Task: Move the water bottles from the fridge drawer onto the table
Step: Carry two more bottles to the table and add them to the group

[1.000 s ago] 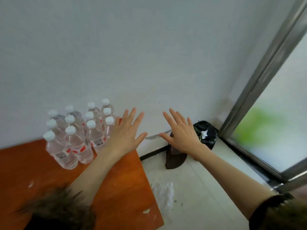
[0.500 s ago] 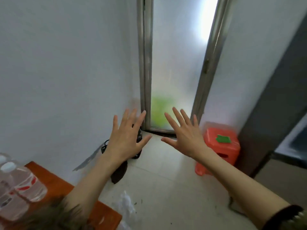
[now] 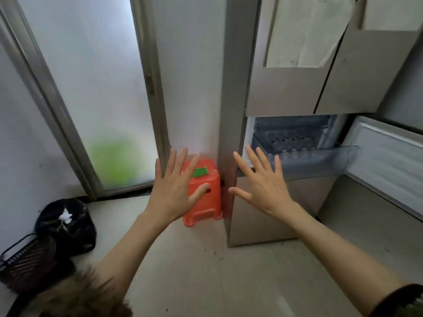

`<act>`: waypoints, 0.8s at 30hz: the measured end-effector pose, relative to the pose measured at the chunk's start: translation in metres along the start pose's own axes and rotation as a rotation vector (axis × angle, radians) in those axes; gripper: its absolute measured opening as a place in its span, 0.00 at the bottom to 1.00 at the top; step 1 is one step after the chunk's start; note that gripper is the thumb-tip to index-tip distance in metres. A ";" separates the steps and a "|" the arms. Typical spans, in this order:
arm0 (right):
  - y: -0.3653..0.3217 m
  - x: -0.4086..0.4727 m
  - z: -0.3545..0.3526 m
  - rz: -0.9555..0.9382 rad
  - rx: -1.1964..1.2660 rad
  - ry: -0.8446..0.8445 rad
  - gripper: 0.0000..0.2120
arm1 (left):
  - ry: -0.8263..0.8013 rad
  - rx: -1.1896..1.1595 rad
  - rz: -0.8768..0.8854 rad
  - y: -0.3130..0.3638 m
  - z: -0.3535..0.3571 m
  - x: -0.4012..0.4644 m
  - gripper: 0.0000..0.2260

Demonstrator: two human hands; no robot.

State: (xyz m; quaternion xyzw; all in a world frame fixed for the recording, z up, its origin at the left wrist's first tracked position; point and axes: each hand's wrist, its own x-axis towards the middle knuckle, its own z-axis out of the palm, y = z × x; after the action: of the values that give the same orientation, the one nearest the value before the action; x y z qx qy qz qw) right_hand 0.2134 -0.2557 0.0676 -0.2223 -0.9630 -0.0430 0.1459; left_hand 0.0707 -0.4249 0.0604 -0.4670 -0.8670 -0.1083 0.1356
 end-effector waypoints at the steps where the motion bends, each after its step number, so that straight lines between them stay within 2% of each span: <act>1: 0.024 0.001 -0.001 0.019 -0.013 0.000 0.40 | 0.002 -0.008 0.017 0.018 0.007 0.016 0.37; 7: 0.154 0.009 0.001 0.095 -0.055 -0.003 0.40 | -0.007 -0.037 0.055 0.121 0.054 0.098 0.35; 12: 0.238 0.017 0.016 0.149 -0.064 -0.052 0.40 | -0.069 -0.063 0.093 0.187 0.088 0.151 0.32; 18: 0.314 0.050 0.055 0.210 -0.038 -0.126 0.38 | -0.150 -0.107 0.109 0.225 0.135 0.218 0.32; 24: 0.381 0.124 0.109 0.243 -0.001 -0.180 0.36 | -0.211 -0.186 0.070 0.240 0.196 0.312 0.31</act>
State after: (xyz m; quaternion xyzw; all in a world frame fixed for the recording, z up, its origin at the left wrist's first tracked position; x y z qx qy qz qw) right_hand 0.2463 0.1538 0.0073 -0.3401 -0.9383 -0.0054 0.0630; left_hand 0.0818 0.0101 -0.0047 -0.5164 -0.8459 -0.1338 0.0033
